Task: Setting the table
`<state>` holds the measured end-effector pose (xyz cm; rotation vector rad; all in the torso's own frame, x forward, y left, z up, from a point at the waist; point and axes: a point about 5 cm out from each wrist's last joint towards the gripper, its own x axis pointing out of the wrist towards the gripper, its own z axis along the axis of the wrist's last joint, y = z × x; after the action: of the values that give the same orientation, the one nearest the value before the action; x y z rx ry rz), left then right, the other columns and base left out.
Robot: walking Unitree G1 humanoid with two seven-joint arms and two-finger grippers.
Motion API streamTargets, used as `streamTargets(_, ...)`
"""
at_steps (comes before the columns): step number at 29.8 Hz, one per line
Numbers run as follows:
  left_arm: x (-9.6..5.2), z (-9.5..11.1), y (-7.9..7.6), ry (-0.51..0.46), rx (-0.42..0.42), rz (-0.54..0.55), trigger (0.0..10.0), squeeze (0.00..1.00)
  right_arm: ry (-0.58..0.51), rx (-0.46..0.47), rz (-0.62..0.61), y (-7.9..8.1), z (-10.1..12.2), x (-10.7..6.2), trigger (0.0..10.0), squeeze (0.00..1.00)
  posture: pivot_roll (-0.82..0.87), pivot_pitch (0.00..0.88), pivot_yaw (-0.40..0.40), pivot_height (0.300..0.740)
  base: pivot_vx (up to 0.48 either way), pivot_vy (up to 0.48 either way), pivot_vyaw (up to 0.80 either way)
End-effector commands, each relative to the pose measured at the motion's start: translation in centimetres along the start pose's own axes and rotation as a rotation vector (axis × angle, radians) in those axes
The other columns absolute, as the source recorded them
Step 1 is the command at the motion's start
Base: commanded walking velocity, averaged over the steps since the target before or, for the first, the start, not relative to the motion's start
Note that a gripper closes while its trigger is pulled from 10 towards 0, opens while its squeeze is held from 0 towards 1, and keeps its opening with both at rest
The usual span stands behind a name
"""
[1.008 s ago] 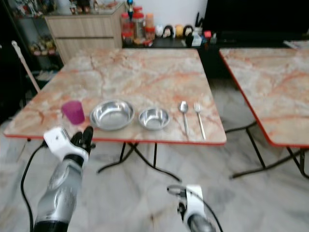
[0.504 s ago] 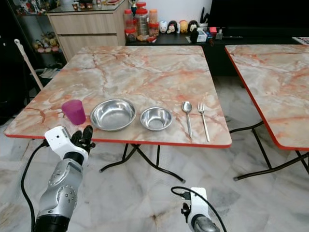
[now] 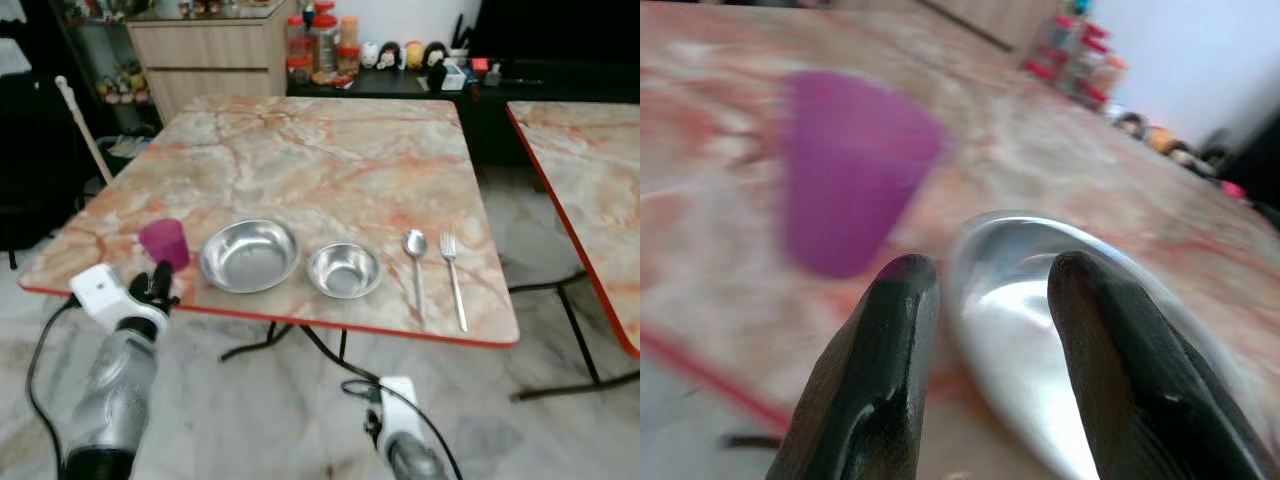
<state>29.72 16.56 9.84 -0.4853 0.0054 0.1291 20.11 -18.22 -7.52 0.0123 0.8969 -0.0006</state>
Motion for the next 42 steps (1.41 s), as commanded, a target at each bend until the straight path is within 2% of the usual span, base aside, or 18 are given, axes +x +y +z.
streamTargets(1, -0.1, 1.3, 0.8, -0.044, 0.024, 0.01, 10.0, 0.0, -0.014, 0.012, 0.024, 1.1, 0.5, 0.2, 10.0, 0.0, 0.13, 0.0, 0.014, 0.74, 0.0, 0.0, 0.0)
streamTargets(4, -0.5, 1.3, 1.0, -0.04, 0.02, -0.006, 10.0, 0.0, -0.008, 0.02, 0.022, 1.1, 0.4, 0.2, 10.0, 0.0, 0.13, 0.0, 0.018, 0.74, 0.0, 0.0, 0.0)
streamTargets(6, -1.0, 0.7, 1.0, 0.021, 0.021, -0.053, 10.0, 0.0, -0.004, 0.02, 0.023, 1.2, 0.2, 0.2, 10.0, 0.0, 0.14, 0.003, 0.021, 0.74, 0.0, 0.0, 0.0)
streamTargets(9, -1.4, 0.2, 0.9, 0.06, 0.055, -0.079, 10.0, 0.0, -0.001, 0.021, 0.024, 1.2, 0.1, 0.1, 10.0, 0.0, 0.14, 0.006, 0.022, 0.74, 0.0, 0.0, 0.0)
streamTargets(11, -1.7, -0.2, 0.8, 0.082, 0.03, -0.084, 10.0, 0.01, 0.0, 0.021, 0.026, 1.3, 0.1, 0.1, 10.0, 0.0, 0.14, 0.012, 0.027, 0.74, 0.0, 0.0, 0.0)
streamTargets(12, -1.8, -0.3, 0.8, 0.086, 0.014, -0.078, 10.0, 1.0, 0.001, 0.022, 0.027, 1.4, 0.0, 0.1, 10.0, 0.0, 0.14, 0.014, 0.029, 0.74, 0.0, 0.0, 0.0)
streamTargets(17, -1.6, -0.4, 0.9, 0.11, -0.044, -0.067, 10.0, 1.0, 0.001, 0.028, 0.03, 1.6, 0.0, 0.2, 10.0, 0.0, 0.14, 0.017, 0.033, 0.74, 0.0, 0.0, 0.0)
streamTargets(21, -1.1, -0.1, 0.9, 0.119, -0.14, -0.029, 10.0, 1.0, 0.005, 0.032, 0.028, 1.5, -0.1, 0.1, 10.0, 0.0, 0.13, 0.008, 0.035, 0.74, 0.0, 0.0, 0.0)
streamTargets(27, -0.7, 0.1, 1.0, 0.125, -0.159, -0.027, 10.0, 1.0, 0.002, 0.036, 0.025, 1.5, 0.0, 0.1, 10.0, 0.0, 0.12, 0.0, 0.039, 0.74, 0.0, 0.0, 0.0)
streamTargets(31, -0.4, 0.1, 0.7, 0.146, -0.134, -0.037, 10.0, 1.0, 0.002, 0.036, 0.024, 1.4, 0.0, 0.1, 10.0, 0.0, 0.12, 0.0, 0.04, 0.74, 0.0, 0.0, 0.0)
streamTargets(32, -0.2, -0.1, 0.6, 0.163, -0.104, -0.034, 10.0, 1.0, 0.002, 0.035, 0.024, 1.4, 0.0, 0.1, 10.0, 0.0, 0.12, 0.0, 0.04, 0.74, 0.0, 0.0, 0.0)
streamTargets(33, 0.0, -0.4, 0.5, 0.192, -0.021, -0.024, 10.0, 0.15, 0.003, 0.033, 0.025, 1.4, -0.1, 0.1, 10.0, 0.0, 0.12, 0.0, 0.041, 0.74, 0.0, 0.0, 0.0)
streamTargets(34, 0.2, -0.5, 0.5, 0.201, 0.037, -0.02, 10.0, 0.0, 0.003, 0.033, 0.025, 1.4, -0.1, 0.1, 10.0, 0.0, 0.12, 0.0, 0.043, 0.74, 0.0, 0.0, 0.0)
streamTargets(36, 0.3, -0.8, 0.2, 0.217, 0.119, -0.036, 10.0, 0.0, 0.004, 0.031, 0.026, 1.5, -0.1, 0.1, 10.0, 0.0, 0.11, 0.0, 0.046, 0.74, 0.0, 0.0, 0.0)
streamTargets(40, 0.6, -1.3, -0.3, 0.24, 0.133, -0.048, 10.0, 0.0, 0.005, 0.029, 0.03, 1.6, -0.2, 0.1, 10.0, 0.0, 0.11, 0.0, 0.048, 0.74, 0.0, 0.0, 0.0)
streamTargets(42, 1.2, -1.7, -0.7, 0.26, 0.242, -0.048, 10.0, 0.0, 0.005, 0.024, 0.033, 1.7, -0.2, 0.1, 10.0, 0.0, 0.1, 0.0, 0.05, 0.74, 0.0, 0.0, 0.0)
